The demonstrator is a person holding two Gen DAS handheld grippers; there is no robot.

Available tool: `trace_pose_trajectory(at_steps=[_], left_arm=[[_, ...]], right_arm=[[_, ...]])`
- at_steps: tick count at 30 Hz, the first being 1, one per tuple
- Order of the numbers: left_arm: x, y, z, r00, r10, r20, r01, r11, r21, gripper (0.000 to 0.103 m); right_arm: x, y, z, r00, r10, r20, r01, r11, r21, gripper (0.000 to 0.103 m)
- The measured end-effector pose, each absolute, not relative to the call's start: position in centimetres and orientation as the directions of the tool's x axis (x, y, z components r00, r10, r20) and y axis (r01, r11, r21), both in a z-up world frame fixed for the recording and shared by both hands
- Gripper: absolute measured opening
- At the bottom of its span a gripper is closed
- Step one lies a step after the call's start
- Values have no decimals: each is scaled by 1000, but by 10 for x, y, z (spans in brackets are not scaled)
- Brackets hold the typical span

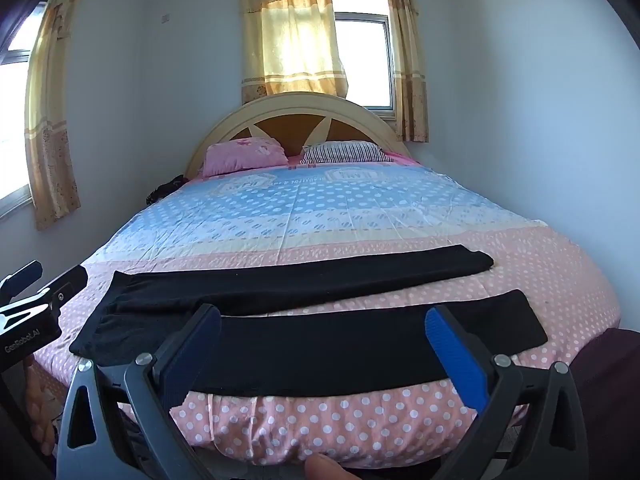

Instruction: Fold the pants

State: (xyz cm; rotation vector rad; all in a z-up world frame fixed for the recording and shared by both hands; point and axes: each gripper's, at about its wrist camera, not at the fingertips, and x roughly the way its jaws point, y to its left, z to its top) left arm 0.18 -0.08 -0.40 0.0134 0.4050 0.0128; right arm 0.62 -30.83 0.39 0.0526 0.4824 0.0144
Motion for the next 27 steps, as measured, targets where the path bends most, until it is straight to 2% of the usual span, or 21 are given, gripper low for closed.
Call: trace_pose_trajectory(at_steps=[27], left_arm=[[4,3,-11,915,20,-402,-17,1000,11,103]], right_arm=[[9,-307,-5,879,23,-476,-8,999,34,102]])
